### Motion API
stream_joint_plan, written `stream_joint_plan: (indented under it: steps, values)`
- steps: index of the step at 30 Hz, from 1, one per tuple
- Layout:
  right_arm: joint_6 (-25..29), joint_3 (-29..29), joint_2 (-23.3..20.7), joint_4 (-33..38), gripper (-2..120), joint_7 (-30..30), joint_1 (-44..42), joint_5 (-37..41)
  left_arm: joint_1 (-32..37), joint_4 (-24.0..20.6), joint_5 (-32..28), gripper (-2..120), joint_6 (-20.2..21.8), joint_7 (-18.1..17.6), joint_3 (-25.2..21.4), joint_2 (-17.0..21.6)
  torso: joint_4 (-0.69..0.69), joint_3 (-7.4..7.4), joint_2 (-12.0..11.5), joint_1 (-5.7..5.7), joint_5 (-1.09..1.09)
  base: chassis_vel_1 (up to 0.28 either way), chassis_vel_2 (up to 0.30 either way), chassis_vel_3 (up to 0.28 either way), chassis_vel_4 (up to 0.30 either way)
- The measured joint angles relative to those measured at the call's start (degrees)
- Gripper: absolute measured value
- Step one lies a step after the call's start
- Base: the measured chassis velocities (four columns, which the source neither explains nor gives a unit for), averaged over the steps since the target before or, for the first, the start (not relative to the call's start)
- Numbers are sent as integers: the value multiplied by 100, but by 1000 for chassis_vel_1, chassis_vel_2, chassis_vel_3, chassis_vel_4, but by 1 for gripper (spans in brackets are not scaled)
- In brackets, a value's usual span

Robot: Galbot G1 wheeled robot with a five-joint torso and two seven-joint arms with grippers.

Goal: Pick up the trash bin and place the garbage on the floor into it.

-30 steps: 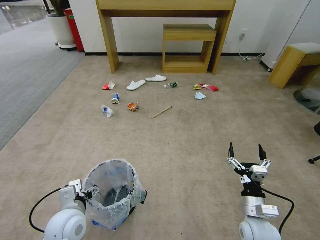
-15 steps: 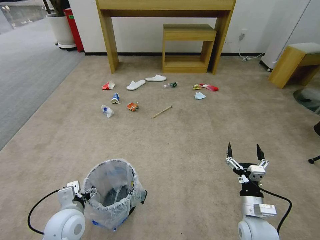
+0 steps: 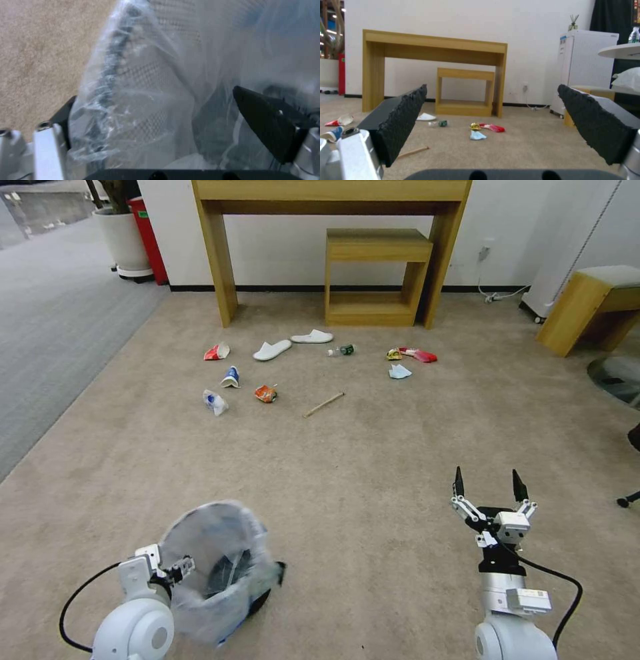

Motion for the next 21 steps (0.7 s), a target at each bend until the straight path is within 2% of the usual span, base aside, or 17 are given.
stream_joint_plan:
  steps: [1, 3, 5, 6, 11, 19, 21]
  values:
    - [5, 1, -1, -9, 100, -1, 2, -1, -10, 24, -7, 85, -16, -3, -2, -6, 1, 0, 0, 0, 4, 0, 0, 0, 0]
    - [5, 0, -1, -14, 100, -3, 7, -3, -19, 36, -13, 82, -19, -3, -1, -8, 1, 0, 1, 0, 7, 0, 0, 0, 0]
    - [5, -2, -2, -29, 100, -5, 23, -4, -36, 72, -13, 72, -26, -8, 7, -17, 3, -1, 1, 0, 10, 0, 0, 0, 0]
    - [5, -2, -2, -29, 100, -5, 23, -4, -36, 72, -13, 72, -26, -8, 7, -17, 3, -1, 1, 0, 10, 0, 0, 0, 0]
    - [8, -2, -13, -73, 100, -8, 51, -4, -78, 140, -9, 55, -38, -11, 37, -34, 4, -2, 2, 0, 14, 0, 0, 0, 0]
    - [11, 21, -54, -85, 100, -7, 74, 2, -134, 185, -5, 51, -46, -13, 101, -47, 3, -3, 4, 0, 10, 0, 0, 0, 0]
    - [10, 22, -60, -75, 100, -5, 74, 3, -139, 191, -4, 45, -47, -13, 104, -53, 2, -2, 4, 0, 9, 0, 0, 0, 0]
